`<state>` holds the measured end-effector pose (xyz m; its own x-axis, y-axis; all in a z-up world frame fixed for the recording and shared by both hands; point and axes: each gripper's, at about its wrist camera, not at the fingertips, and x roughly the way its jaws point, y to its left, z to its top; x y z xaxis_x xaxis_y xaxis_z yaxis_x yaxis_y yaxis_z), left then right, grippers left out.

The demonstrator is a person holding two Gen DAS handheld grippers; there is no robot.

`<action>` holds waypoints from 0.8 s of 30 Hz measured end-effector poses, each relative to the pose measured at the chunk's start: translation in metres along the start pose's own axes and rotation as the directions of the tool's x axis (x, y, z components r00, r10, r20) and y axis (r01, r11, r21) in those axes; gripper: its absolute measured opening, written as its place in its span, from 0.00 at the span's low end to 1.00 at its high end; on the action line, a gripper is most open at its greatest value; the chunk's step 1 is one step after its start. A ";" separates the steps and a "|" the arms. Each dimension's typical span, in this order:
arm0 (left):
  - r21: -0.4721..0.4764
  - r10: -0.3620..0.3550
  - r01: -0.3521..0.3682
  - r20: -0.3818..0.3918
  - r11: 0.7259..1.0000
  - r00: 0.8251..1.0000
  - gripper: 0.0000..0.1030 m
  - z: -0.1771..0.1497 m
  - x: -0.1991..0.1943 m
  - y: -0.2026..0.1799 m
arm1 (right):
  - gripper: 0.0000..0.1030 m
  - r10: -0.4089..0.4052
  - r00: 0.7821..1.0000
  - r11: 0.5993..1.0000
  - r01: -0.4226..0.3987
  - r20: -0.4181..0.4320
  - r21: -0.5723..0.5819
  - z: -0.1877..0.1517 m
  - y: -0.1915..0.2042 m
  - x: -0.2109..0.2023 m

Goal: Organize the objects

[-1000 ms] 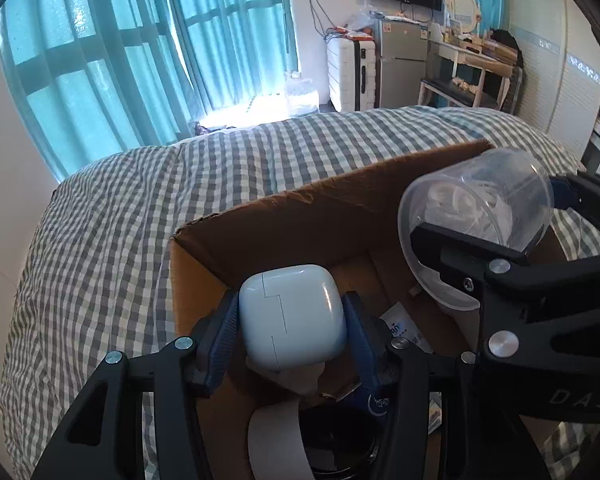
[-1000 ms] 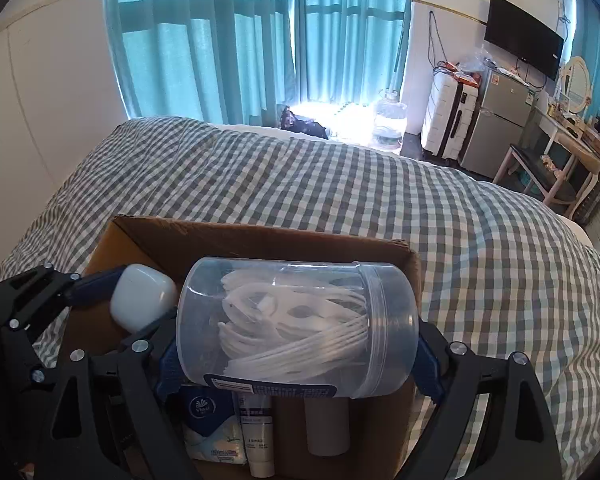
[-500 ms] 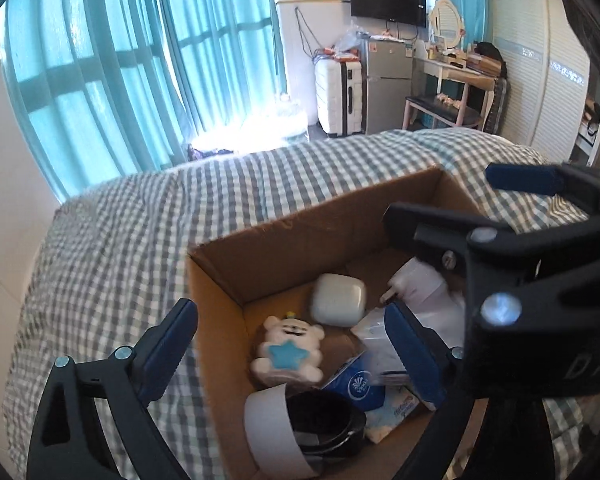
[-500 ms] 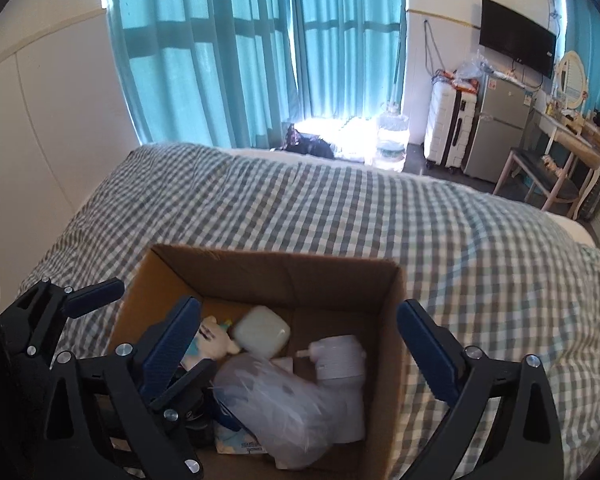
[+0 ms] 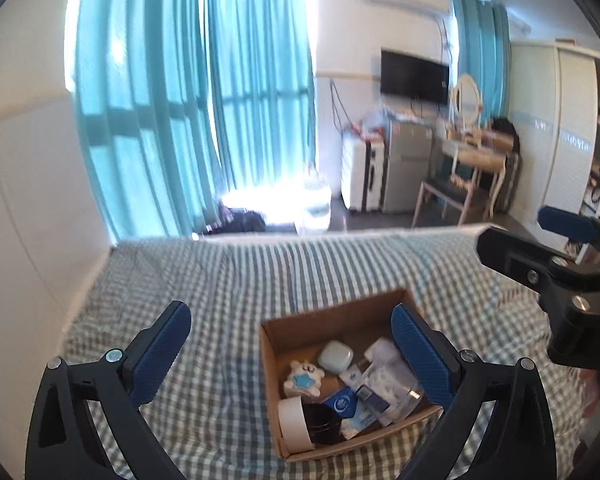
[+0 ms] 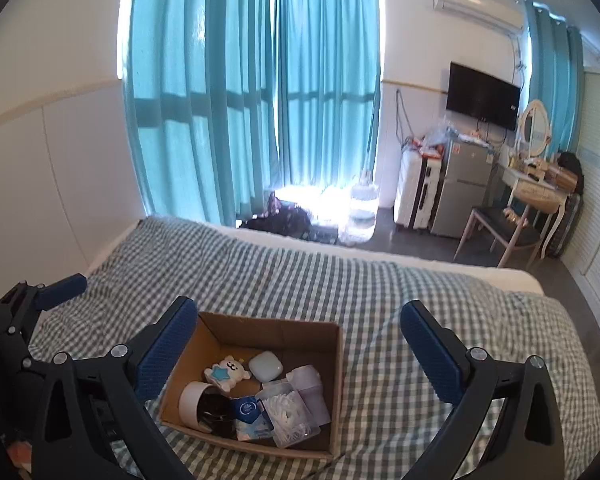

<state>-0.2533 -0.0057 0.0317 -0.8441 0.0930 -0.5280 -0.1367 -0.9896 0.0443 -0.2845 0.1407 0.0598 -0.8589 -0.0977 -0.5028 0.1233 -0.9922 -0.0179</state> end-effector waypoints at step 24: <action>0.020 0.053 -0.059 0.245 0.998 0.968 1.00 -0.020 -0.151 -0.018 | 1.00 -0.083 0.973 0.996 0.073 0.217 0.056 -0.054 -0.035 -0.145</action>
<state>-0.1131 -0.0037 0.0940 -0.9514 0.0646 -0.3011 -0.0964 -0.9911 0.0922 -0.1375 0.1940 0.0866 -0.9533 -0.0291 -0.3005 0.0326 -0.9994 -0.0065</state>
